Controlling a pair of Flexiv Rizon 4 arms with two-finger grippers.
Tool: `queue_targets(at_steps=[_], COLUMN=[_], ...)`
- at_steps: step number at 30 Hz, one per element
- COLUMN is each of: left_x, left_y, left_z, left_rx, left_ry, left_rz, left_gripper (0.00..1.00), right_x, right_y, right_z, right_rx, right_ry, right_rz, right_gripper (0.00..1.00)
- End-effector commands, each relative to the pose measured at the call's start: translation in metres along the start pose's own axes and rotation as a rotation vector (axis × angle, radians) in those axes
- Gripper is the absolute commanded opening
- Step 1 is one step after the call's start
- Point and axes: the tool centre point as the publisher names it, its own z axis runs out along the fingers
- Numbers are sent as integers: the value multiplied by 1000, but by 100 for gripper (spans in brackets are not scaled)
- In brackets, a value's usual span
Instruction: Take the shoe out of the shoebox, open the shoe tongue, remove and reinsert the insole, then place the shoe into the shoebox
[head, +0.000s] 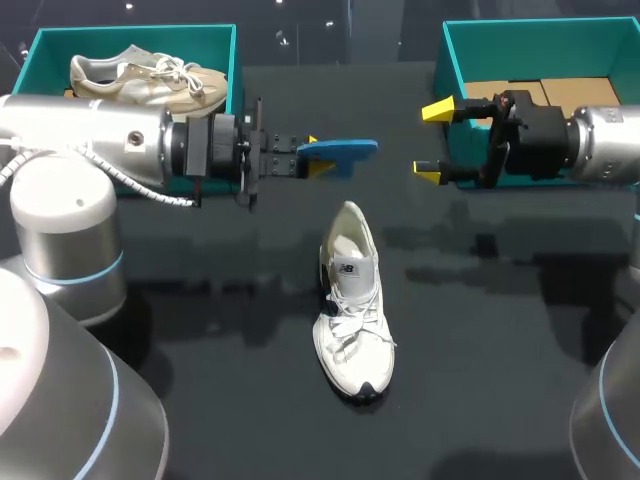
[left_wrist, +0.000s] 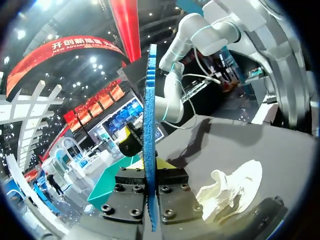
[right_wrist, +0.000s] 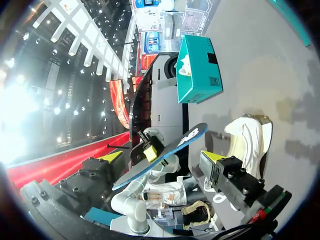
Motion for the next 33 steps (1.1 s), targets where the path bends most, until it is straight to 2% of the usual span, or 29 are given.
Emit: queue_targets(at_steps=[1, 4, 11, 22, 33], left_x=[6, 9, 4, -8, -13], left_y=[-16, -20, -21, -23, -17], left_z=[-4, -5, -12, -24, -17], left_rx=[-104, -143, -143, -70, -38], left_ry=[-3, 4, 30, 120, 152], left_rz=[-358, -471, -730, -1159, -1436], left_gripper=[0, 0, 0, 0, 0], right_x=[0, 0, 0, 0, 0], right_y=[-1, -1, -1, -1, -1], right_z=[0, 0, 0, 0, 0], right_rx=[0, 0, 0, 0, 0], right_ry=[-2, -2, -2, -2, -2], right_rz=[1, 1, 1, 1, 1], right_gripper=[100, 100, 100, 100, 100])
